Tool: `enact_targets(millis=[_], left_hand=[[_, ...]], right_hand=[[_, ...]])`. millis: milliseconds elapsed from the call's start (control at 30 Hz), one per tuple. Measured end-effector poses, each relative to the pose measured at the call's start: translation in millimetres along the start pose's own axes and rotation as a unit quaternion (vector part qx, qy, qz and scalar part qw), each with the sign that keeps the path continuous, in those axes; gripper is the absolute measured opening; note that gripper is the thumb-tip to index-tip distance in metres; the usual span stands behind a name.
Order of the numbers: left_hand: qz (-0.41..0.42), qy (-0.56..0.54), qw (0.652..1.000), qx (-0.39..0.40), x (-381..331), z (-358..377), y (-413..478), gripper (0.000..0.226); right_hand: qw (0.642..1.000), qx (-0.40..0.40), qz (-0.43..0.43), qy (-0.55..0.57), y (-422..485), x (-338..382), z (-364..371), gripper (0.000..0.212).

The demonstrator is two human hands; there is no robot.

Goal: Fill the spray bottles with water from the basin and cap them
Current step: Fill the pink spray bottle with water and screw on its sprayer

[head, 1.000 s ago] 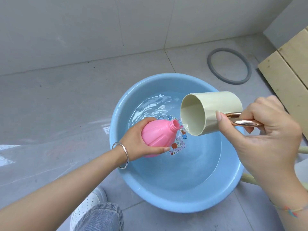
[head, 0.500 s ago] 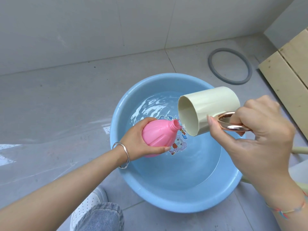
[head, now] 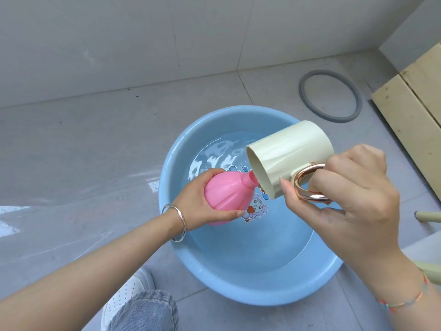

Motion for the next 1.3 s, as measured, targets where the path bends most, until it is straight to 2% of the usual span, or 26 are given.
enact_targets(millis=[133, 233, 300, 400, 433, 500, 633, 767, 833, 1033, 1200, 1300], left_hand=[[0.0, 0.001, 1.0, -0.003, 1, 0, 0, 0.082], [-0.001, -0.002, 1.0, -0.003, 0, 0, 0, 0.084], [-0.002, -0.006, 1.0, -0.003, -1, -1, 0, 0.084], [-0.003, -0.012, 1.0, -0.002, -2, -1, -1, 0.082], [-0.004, -0.012, 1.0, -0.003, -2, -1, -1, 0.081], [-0.005, -0.008, 1.0, -0.004, -1, -1, 0, 0.081], [-0.005, -0.012, 1.0, -0.006, -1, -1, 0, 0.081], [-0.002, -0.016, 1.0, -0.009, -2, -1, 0, 0.079], [-0.001, -0.014, 1.0, -0.015, -2, -1, 0, 0.08], [0.002, -0.02, 1.0, -0.014, -3, -1, 0, 0.079], [0.0, -0.018, 1.0, -0.013, -3, -1, 0, 0.078], [-0.001, -0.015, 1.0, -0.013, -3, -2, 0, 0.079]], right_hand=[[1.0, -0.007, 0.028, 0.001, -2, -3, 1, 0.042], [0.989, -0.024, 0.141, 0.025, -5, -17, -3, 0.042], [0.963, -0.045, 0.256, 0.076, -11, -34, -6, 0.044], [0.885, -0.083, 0.421, 0.18, -25, -65, -2, 0.049], [0.865, -0.081, 0.455, 0.197, -32, -74, 3, 0.049], [0.848, -0.046, 0.493, 0.19, -46, -87, 15, 0.049], [0.864, 0.037, 0.49, 0.114, -74, -98, 36, 0.049], [0.907, 0.089, 0.408, 0.049, -85, -95, 48, 0.047], [0.918, 0.114, 0.377, 0.042, -89, -93, 54, 0.046], [0.915, 0.163, 0.369, 0.02, -101, -93, 68, 0.061], [0.906, 0.174, 0.385, 0.02, -106, -93, 73, 0.06], [0.897, 0.154, 0.413, 0.041, -107, -95, 72, 0.057]])
Point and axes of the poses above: each hand's wrist, its own y-axis towards the middle knuckle, its own z-axis out of the palm, x = y × z, the point moved 4 cm from there along y, towards the middle knuckle, and after that the axes turned 5 degrees about z, right-handed, at the moved point
